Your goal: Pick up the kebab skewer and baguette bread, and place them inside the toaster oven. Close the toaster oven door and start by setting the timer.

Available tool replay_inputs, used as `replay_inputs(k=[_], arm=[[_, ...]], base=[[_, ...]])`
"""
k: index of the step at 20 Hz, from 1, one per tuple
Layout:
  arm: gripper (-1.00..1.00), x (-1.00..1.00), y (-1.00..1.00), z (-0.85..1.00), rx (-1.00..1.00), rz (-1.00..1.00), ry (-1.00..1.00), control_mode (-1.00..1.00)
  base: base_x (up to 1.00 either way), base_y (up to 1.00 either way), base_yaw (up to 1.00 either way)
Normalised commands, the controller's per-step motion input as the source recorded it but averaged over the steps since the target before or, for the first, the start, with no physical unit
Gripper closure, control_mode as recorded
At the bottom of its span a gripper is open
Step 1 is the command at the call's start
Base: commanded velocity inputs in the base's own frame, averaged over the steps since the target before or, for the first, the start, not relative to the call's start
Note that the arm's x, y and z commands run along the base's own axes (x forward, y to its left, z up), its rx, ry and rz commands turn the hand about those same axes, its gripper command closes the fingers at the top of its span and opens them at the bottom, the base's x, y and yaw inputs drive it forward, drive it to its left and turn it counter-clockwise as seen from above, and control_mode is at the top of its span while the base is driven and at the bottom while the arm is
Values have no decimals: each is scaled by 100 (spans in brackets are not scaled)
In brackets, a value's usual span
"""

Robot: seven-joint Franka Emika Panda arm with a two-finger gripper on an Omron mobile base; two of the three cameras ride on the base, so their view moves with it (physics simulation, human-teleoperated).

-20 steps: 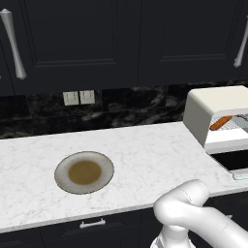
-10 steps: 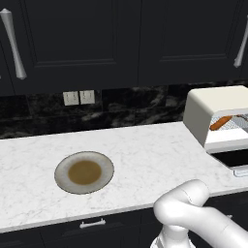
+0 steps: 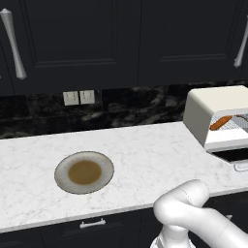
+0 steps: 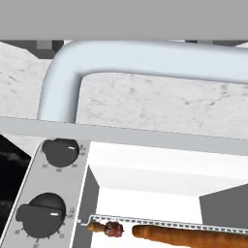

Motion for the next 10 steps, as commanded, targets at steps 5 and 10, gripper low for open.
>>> replay_inputs(k=[5,10], arm=[[-100,43,14,69,0,0,-14,-100],[-100,53,12,58,0,-1,-13,-100]], base=[[0,0,0],[0,0,0]])
